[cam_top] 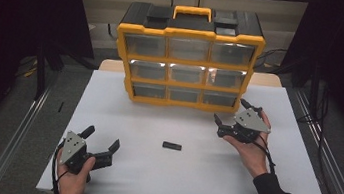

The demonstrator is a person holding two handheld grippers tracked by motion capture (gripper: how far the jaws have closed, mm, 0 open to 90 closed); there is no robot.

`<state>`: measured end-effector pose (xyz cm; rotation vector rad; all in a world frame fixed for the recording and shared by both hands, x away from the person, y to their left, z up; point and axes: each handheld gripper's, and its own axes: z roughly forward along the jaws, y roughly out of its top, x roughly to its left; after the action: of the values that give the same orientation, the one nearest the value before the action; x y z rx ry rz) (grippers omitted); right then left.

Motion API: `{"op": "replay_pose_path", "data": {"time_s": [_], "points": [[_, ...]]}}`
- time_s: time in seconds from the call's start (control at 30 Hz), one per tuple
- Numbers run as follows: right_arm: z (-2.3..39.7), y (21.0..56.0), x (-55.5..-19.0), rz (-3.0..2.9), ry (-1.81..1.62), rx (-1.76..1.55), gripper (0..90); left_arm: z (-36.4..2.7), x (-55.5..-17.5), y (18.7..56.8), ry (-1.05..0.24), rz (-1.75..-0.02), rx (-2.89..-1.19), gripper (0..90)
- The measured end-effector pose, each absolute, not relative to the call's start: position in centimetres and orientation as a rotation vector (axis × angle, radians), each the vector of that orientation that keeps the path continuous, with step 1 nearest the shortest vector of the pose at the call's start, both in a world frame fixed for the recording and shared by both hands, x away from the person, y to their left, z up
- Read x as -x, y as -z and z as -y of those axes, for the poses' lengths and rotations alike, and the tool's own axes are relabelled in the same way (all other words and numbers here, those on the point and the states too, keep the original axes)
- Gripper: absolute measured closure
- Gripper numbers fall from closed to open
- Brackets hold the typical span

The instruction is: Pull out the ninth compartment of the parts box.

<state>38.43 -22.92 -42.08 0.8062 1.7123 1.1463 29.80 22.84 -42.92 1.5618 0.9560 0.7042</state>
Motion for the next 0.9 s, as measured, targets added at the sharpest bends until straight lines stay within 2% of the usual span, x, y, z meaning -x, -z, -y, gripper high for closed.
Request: {"op": "replay_pose_path", "data": {"time_s": [0.33, 0.9], "points": [[22.2, 42.4, -39.7, -1.722, -0.97, -0.663, 5.0, -22.9, -29.8, 42.9, -0.706, -0.955, -1.549, 2.4], [21.9, 43.4, -41.4, -1.694, -0.587, -0.377, 13.2, -23.0, -29.8, 42.8, -0.712, -0.951, -1.554, 2.4]]}}
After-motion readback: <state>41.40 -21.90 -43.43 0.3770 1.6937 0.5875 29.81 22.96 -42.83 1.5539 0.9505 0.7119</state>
